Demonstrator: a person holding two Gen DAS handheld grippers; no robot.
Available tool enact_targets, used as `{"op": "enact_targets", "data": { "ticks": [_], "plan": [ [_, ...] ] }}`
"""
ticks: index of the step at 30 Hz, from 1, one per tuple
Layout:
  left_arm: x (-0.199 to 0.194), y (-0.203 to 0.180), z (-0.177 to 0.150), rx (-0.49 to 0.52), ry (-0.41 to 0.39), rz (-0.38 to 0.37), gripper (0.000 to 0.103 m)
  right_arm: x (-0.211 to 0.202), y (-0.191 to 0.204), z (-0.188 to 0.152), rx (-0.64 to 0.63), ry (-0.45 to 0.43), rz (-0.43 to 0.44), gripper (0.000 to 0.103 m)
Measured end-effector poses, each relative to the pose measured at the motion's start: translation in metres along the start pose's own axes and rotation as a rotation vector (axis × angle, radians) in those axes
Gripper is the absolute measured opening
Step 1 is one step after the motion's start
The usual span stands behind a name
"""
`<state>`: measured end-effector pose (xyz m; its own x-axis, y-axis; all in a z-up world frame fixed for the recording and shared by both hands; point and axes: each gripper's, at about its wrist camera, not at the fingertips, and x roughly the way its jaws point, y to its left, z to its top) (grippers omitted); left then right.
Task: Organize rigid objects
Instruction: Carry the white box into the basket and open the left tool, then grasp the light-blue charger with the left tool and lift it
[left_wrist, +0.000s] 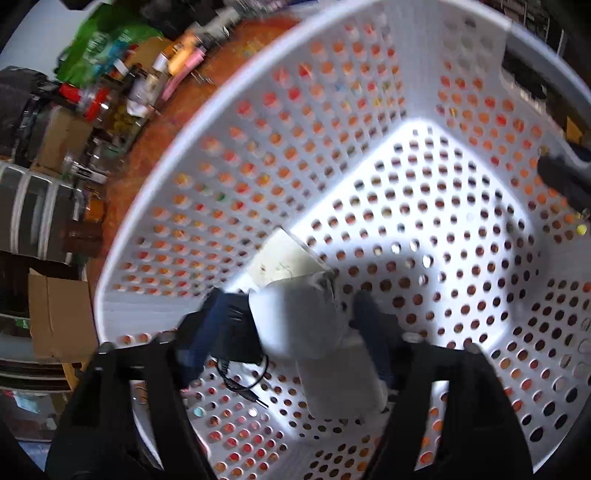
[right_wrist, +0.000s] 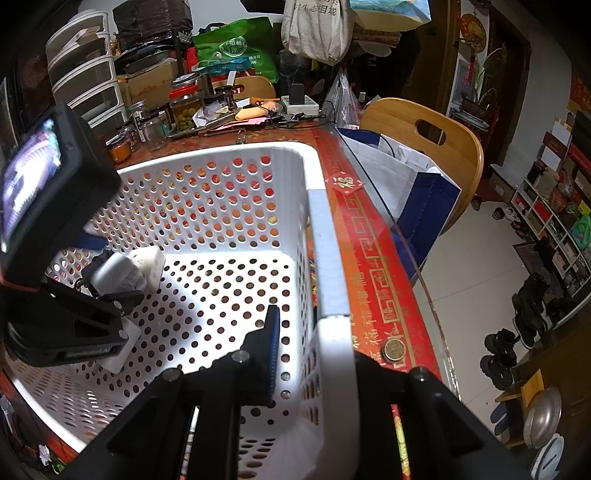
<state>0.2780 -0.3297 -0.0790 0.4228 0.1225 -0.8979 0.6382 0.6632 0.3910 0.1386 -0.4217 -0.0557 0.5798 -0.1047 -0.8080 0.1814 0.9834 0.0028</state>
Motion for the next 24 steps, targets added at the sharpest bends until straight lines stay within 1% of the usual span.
{"op": "enact_targets", "data": {
  "ticks": [1, 3, 5, 6, 7, 8, 9, 10, 11, 13, 14, 15, 17, 20, 21, 22, 24],
  "plan": [
    [-0.006, 0.004, -0.002, -0.014, -0.028, -0.004, 0.08, 0.0, 0.0, 0.0, 0.0, 0.0, -0.001, 0.017],
    [-0.022, 0.018, -0.011, -0.054, -0.093, -0.027, 0.081, 0.0, 0.0, 0.0, 0.0, 0.0, 0.0, 0.017],
    [-0.044, 0.041, -0.029, -0.122, -0.173, -0.058, 0.081, 0.001, 0.001, -0.001, 0.0, 0.0, 0.001, 0.017],
    [-0.055, 0.055, -0.042, -0.161, -0.213, -0.061, 0.082, 0.001, 0.0, -0.001, 0.0, 0.002, 0.001, 0.017],
    [-0.068, 0.077, -0.062, -0.215, -0.26, -0.055, 0.086, 0.001, 0.0, -0.001, 0.0, 0.004, 0.0, 0.017],
    [-0.075, 0.091, -0.075, -0.25, -0.287, -0.047, 0.093, 0.001, 0.001, -0.001, -0.001, 0.005, -0.001, 0.017],
    [-0.082, 0.111, -0.095, -0.303, -0.32, -0.028, 0.097, 0.002, 0.0, 0.0, -0.001, 0.005, -0.001, 0.017],
    [-0.084, 0.128, -0.109, -0.343, -0.335, -0.012, 0.103, 0.002, 0.0, 0.0, -0.001, 0.005, -0.001, 0.017],
    [-0.084, 0.146, -0.13, -0.399, -0.346, 0.01, 0.103, 0.001, 0.0, 0.0, -0.002, 0.004, 0.0, 0.017],
    [-0.071, 0.179, -0.167, -0.501, -0.325, 0.036, 0.103, 0.002, 0.0, 0.0, -0.002, 0.005, -0.001, 0.017],
    [-0.058, 0.194, -0.186, -0.562, -0.297, 0.039, 0.103, 0.002, 0.0, 0.0, -0.002, 0.005, -0.002, 0.017],
    [-0.043, 0.205, -0.202, -0.608, -0.27, 0.034, 0.103, 0.002, -0.001, 0.001, -0.002, 0.005, -0.002, 0.017],
    [-0.007, 0.222, -0.231, -0.676, -0.199, -0.002, 0.103, 0.002, -0.001, 0.001, -0.002, 0.004, -0.001, 0.017],
    [0.035, 0.228, -0.264, -0.743, -0.144, -0.057, 0.103, 0.001, -0.001, 0.001, -0.007, 0.002, -0.001, 0.016],
    [0.044, 0.227, -0.27, -0.759, -0.145, -0.079, 0.103, 0.001, -0.001, 0.001, -0.006, 0.002, -0.002, 0.016],
    [0.053, 0.225, -0.276, -0.767, -0.154, -0.118, 0.103, 0.001, -0.001, 0.001, -0.007, 0.002, -0.001, 0.016],
    [0.06, 0.209, -0.273, -0.752, -0.162, -0.154, 0.103, 0.002, -0.001, 0.001, -0.005, 0.004, -0.001, 0.016]
  ]
}}
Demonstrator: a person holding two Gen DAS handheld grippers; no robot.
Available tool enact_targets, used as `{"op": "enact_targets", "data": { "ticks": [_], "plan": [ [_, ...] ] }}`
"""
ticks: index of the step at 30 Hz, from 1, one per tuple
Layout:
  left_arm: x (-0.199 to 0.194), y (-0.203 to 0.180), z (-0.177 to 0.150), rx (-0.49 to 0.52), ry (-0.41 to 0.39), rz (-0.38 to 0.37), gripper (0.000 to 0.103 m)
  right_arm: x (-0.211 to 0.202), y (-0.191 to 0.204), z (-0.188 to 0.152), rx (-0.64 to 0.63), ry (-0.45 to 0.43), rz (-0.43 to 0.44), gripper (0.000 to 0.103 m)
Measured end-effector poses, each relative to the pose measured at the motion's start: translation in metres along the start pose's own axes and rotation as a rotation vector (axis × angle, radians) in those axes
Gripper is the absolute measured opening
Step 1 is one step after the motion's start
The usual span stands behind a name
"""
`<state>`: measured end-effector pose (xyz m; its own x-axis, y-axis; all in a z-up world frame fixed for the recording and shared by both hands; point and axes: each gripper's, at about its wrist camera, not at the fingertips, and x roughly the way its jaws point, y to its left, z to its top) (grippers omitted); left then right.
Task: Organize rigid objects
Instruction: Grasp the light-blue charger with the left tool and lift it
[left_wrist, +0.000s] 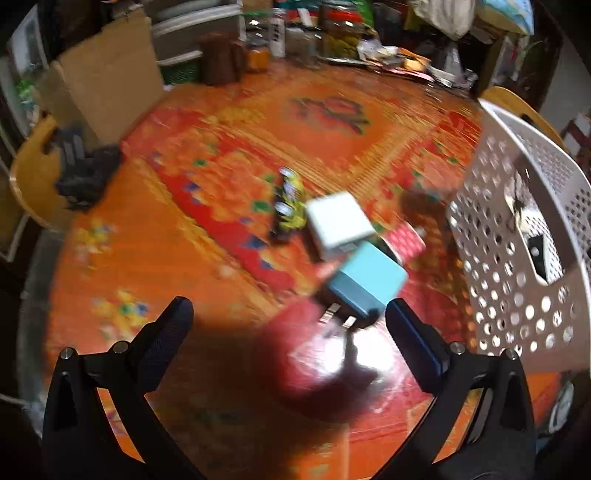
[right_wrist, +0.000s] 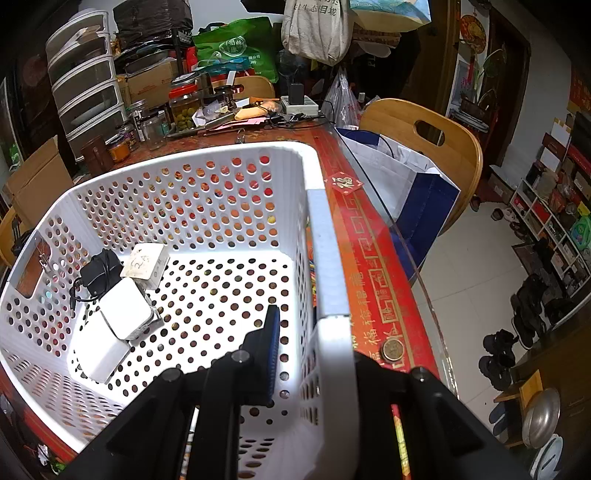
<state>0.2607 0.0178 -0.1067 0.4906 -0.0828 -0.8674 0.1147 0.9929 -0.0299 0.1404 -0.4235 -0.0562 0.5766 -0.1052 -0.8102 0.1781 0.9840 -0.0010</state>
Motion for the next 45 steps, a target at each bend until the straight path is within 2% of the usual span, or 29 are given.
{"op": "enact_targets", "data": {
  "ticks": [6, 10, 13, 17, 24, 27, 28, 29, 32, 35, 41, 45],
  "plan": [
    [0.014, -0.029, 0.002, 0.054, -0.026, 0.006, 0.103, 0.0, -0.001, 0.002, 0.001, 0.001, 0.0, 0.017],
    [0.031, -0.051, 0.004, 0.08, -0.025, 0.061, 0.103, -0.001, 0.0, 0.001, 0.001, 0.002, -0.001, 0.017],
    [0.042, -0.055, 0.007, 0.07, -0.02, 0.059, 0.102, -0.001, 0.0, 0.002, 0.002, 0.001, 0.0, 0.017],
    [0.043, -0.054, 0.007, 0.057, -0.033, 0.073, 0.091, 0.0, 0.0, 0.002, 0.001, 0.001, 0.0, 0.016],
    [0.044, -0.05, 0.005, 0.043, -0.04, 0.063, 0.087, 0.0, 0.0, 0.002, 0.001, 0.001, 0.0, 0.016],
    [0.042, -0.051, 0.005, 0.043, -0.049, 0.055, 0.074, 0.0, 0.0, 0.002, 0.001, 0.001, -0.001, 0.016],
    [0.04, -0.051, 0.004, 0.039, -0.051, 0.042, 0.062, 0.0, 0.0, 0.002, 0.001, 0.001, -0.001, 0.016],
    [0.039, -0.051, 0.003, 0.034, -0.052, 0.03, 0.056, 0.0, 0.0, 0.002, 0.001, 0.001, -0.001, 0.016],
    [0.036, -0.052, 0.001, 0.032, -0.058, 0.074, 0.055, 0.0, 0.0, 0.002, 0.002, 0.001, -0.001, 0.017],
    [0.031, -0.05, -0.003, 0.032, -0.069, 0.08, 0.055, 0.0, 0.0, 0.002, 0.002, 0.001, -0.001, 0.017],
    [0.008, -0.043, -0.007, 0.025, -0.138, 0.158, 0.055, 0.0, 0.0, 0.001, 0.001, 0.001, -0.001, 0.017],
    [-0.006, -0.035, -0.007, 0.006, -0.156, 0.177, 0.055, 0.0, 0.001, 0.002, -0.001, 0.001, -0.002, 0.017]
  ]
}}
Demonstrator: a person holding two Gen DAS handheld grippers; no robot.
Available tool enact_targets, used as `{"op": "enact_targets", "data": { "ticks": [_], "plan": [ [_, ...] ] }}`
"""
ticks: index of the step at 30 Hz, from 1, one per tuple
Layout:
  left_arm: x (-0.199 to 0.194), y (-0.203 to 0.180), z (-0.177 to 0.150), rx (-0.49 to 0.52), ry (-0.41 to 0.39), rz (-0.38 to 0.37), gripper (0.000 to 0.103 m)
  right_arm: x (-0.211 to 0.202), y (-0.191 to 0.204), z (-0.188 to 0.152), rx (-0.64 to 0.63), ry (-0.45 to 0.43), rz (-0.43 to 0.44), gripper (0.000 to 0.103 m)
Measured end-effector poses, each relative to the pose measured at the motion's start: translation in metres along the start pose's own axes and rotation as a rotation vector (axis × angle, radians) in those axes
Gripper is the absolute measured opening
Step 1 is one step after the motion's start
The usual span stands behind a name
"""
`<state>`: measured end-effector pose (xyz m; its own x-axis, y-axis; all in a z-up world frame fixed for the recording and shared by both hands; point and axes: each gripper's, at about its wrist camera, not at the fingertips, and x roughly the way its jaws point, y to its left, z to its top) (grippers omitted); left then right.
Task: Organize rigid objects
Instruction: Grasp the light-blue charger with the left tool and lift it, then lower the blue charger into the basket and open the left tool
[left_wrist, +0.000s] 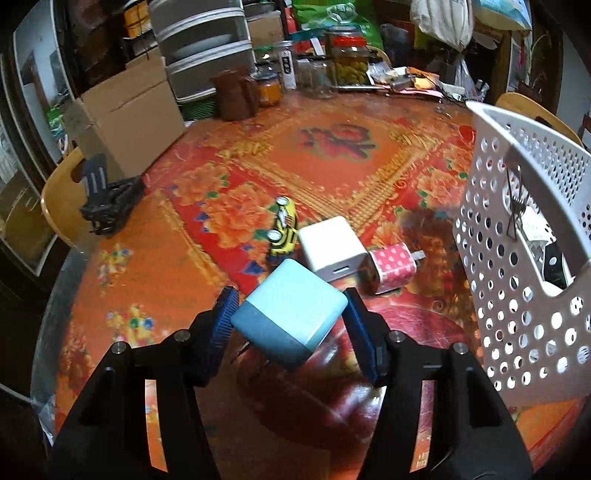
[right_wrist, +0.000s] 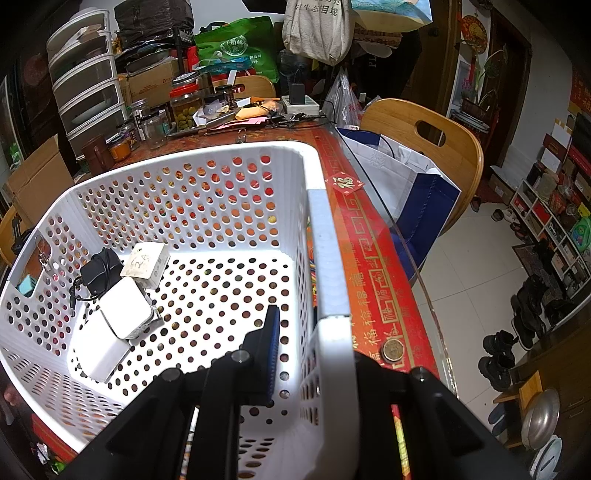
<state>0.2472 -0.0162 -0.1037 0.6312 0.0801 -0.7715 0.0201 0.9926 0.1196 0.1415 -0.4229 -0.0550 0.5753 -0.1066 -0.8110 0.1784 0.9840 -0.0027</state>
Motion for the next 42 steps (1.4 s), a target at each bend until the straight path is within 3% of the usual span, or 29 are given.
{"op": "enact_targets", "data": {
  "ticks": [17, 25, 30, 37, 42],
  "plan": [
    [-0.081, 0.002, 0.038, 0.034, -0.164, 0.105, 0.055, 0.0, 0.002, 0.0, -0.007, 0.0, -0.001, 0.017],
    [-0.128, -0.036, 0.059, 0.111, -0.253, 0.109, 0.055, 0.0, 0.002, 0.0, -0.007, 0.0, -0.001, 0.017],
    [-0.145, -0.083, 0.07, 0.196, -0.28, 0.099, 0.055, 0.0, 0.002, 0.0, -0.007, -0.001, 0.0, 0.017],
    [-0.139, -0.157, 0.076, 0.341, -0.238, 0.054, 0.055, -0.001, 0.003, -0.002, -0.009, -0.004, 0.004, 0.017],
    [-0.106, -0.196, 0.085, 0.425, -0.048, -0.025, 0.055, -0.001, 0.001, -0.002, -0.011, -0.007, 0.018, 0.017]
  ]
}}
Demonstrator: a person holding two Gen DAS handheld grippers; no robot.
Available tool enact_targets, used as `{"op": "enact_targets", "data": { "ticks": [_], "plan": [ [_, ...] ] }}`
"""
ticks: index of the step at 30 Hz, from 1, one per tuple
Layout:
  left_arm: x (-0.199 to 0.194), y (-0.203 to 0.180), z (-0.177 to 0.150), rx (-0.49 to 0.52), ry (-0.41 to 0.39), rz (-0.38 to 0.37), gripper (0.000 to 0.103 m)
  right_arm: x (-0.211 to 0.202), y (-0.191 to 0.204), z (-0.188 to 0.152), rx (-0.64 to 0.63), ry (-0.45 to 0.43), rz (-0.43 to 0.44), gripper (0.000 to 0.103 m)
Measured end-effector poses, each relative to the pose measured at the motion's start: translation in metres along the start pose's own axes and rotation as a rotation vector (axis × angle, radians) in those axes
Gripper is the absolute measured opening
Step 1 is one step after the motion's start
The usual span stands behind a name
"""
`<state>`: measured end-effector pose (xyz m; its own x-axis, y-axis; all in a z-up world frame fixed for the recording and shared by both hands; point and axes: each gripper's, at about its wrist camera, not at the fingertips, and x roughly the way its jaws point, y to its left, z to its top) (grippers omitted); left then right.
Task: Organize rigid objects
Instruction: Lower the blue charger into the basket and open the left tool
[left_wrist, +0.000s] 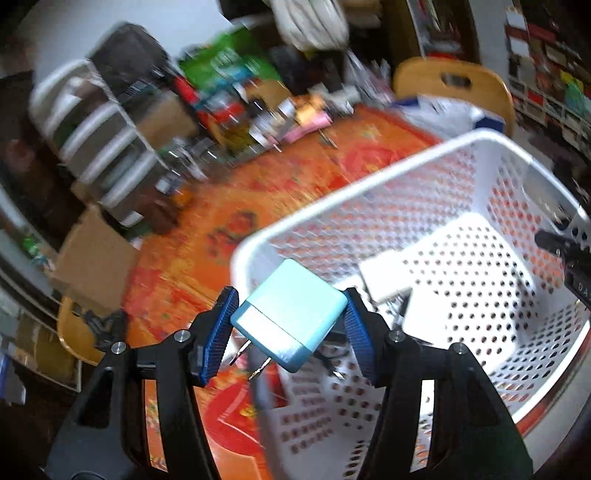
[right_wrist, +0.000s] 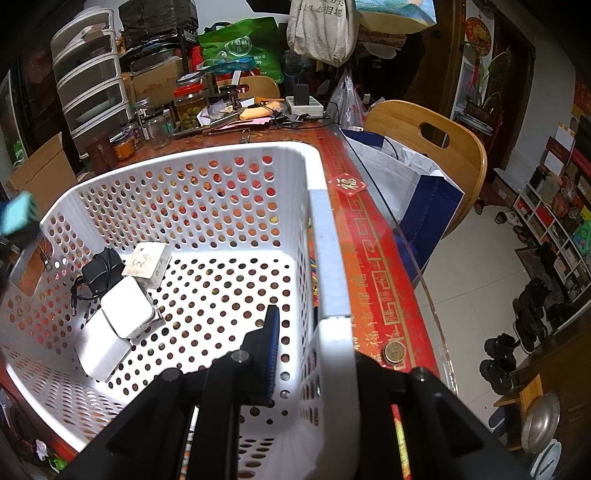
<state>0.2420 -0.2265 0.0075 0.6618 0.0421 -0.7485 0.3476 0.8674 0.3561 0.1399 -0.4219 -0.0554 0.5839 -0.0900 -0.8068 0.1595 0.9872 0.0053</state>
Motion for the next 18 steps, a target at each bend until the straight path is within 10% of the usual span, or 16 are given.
{"op": "enact_targets", "data": {
  "ticks": [18],
  "plan": [
    [0.078, -0.039, -0.004, 0.159, 0.268, -0.098, 0.057, 0.002, -0.004, 0.002, -0.004, 0.002, 0.013, 0.017]
  ]
}}
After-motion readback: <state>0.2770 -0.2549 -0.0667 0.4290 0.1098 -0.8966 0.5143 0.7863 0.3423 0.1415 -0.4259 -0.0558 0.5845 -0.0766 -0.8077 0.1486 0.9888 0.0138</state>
